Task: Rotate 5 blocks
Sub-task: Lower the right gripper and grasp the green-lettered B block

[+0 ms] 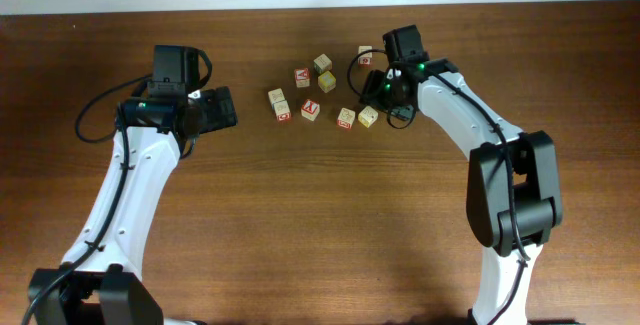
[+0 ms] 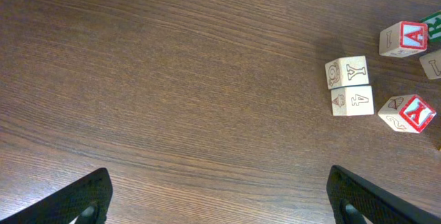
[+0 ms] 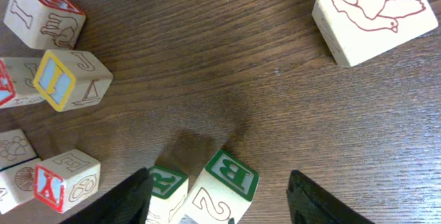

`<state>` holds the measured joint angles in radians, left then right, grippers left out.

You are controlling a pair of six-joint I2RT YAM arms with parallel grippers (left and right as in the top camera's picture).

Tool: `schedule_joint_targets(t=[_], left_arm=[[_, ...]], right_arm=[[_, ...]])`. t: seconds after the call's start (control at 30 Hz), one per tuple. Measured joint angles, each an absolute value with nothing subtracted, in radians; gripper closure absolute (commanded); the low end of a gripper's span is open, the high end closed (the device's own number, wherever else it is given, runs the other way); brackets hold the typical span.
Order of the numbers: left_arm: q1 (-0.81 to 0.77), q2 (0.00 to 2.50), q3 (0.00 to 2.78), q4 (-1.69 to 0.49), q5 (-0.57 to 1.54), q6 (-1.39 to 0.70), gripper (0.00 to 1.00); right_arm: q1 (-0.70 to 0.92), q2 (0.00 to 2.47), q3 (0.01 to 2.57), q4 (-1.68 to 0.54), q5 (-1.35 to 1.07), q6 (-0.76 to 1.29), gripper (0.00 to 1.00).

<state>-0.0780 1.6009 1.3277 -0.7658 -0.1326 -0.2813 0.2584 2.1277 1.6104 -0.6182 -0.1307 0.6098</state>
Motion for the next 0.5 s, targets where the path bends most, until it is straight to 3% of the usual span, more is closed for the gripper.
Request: schedule_joint_targets(t=[0.17,0.5], left_arm=[[-0.078,1.601,1.328,-0.766,-0.133,-0.281,0.01],[-0.078,1.601,1.328,-0.766,-0.133,-0.281,0.01]], right_arm=[[0.290,2.133,1.610,-0.616,-0.112,0.619,0.46],[0.340,2.133,1.610,-0.669,-0.038,0.639,0.50]])
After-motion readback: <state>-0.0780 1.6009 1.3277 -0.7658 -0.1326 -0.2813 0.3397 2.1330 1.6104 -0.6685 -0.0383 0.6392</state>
